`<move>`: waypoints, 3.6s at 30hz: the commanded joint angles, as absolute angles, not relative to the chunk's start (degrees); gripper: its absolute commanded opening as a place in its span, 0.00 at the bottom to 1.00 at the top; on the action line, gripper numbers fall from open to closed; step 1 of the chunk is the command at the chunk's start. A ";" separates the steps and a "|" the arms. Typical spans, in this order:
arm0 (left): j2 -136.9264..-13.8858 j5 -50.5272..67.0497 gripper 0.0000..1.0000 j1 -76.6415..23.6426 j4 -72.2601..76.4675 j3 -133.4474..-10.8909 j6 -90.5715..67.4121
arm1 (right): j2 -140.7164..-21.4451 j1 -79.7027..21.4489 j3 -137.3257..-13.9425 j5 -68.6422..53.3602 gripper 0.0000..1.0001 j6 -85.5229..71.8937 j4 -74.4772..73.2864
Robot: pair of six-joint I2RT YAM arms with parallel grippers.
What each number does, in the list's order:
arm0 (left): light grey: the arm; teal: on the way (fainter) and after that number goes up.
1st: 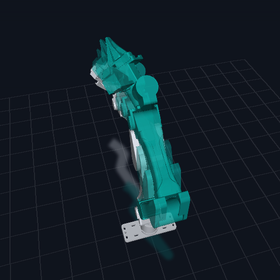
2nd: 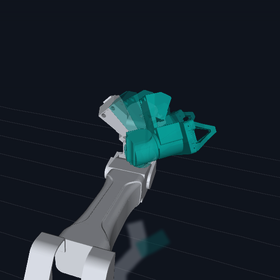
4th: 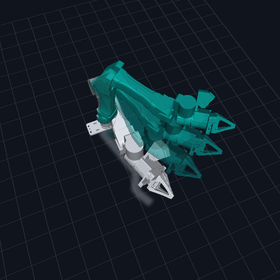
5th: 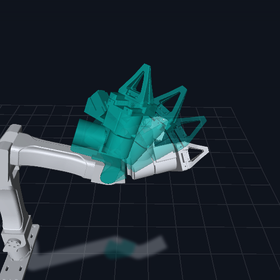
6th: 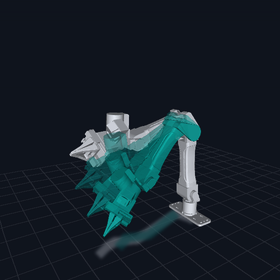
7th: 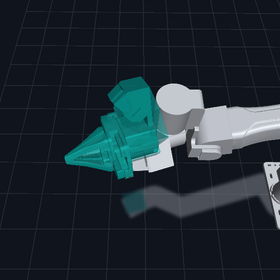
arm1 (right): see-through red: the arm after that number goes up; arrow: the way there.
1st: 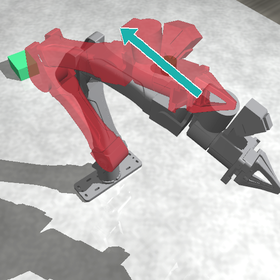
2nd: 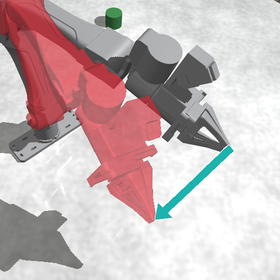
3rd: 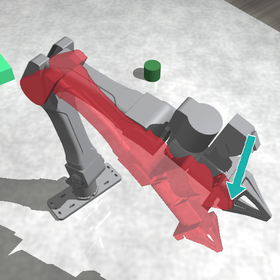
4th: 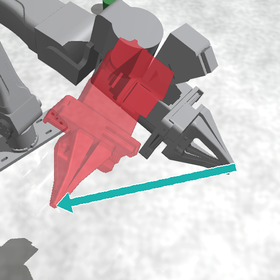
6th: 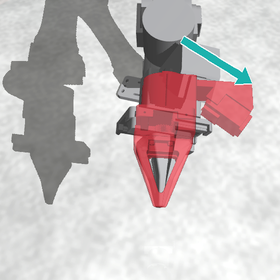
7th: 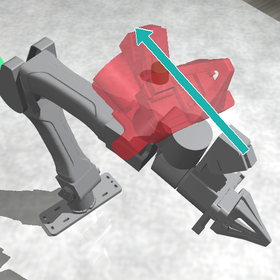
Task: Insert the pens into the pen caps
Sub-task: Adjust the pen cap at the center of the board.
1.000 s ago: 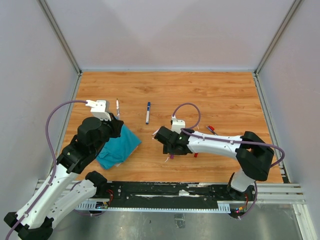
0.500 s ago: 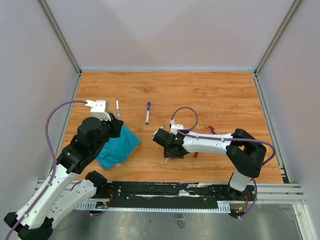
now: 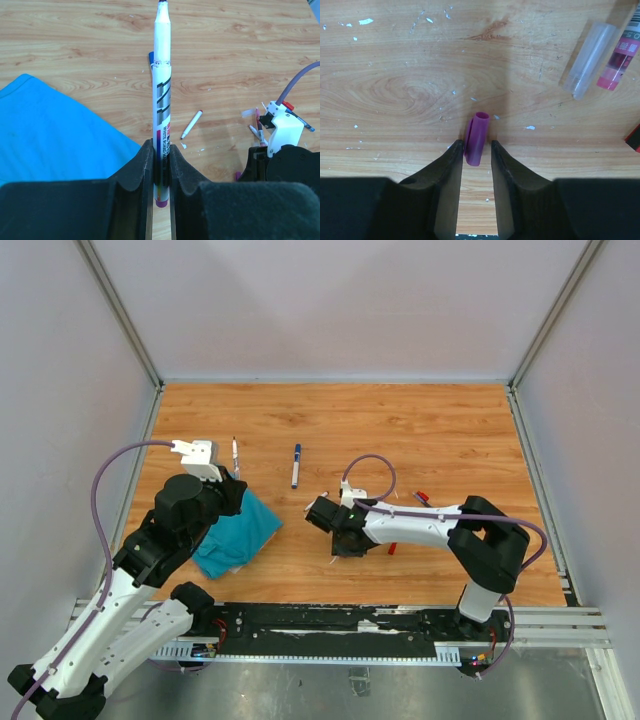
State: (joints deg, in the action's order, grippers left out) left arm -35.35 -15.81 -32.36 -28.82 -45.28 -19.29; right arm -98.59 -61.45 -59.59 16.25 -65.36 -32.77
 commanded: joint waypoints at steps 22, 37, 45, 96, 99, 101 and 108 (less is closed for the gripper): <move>-35.19 -15.66 0.01 -32.10 -26.90 -45.10 -18.32 | -76.84 -58.10 -41.30 4.15 0.01 -29.45 0.39; -35.39 -15.58 0.01 -32.15 -26.90 -45.09 -18.32 | -59.13 -58.10 -29.49 2.88 0.01 -0.40 19.29; -35.90 -15.18 0.00 -32.11 -26.72 -45.11 -18.19 | -55.17 -58.10 -27.43 -8.93 0.01 20.37 15.09; -34.72 -15.73 0.01 -32.13 -27.03 -45.11 -18.32 | -99.93 -61.08 -61.73 -21.66 0.15 66.05 -40.72; -34.59 -15.73 0.01 -32.13 -27.13 -45.05 -18.46 | -100.41 -61.08 -61.96 -21.09 0.20 65.84 -40.73; -34.63 -15.82 0.00 -32.14 -27.13 -45.06 -18.44 | -100.25 -61.08 -62.12 -20.65 0.24 65.62 -40.75; -34.41 -15.80 0.00 -32.13 -27.08 -45.00 -18.45 | -95.94 -61.08 -60.55 -20.92 0.35 64.85 -38.52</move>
State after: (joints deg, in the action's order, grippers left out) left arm -35.07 -15.40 -32.36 -28.40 -45.28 -19.11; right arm -99.20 -60.38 -61.21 -20.93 63.55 -38.00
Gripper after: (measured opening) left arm 0.160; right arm 0.322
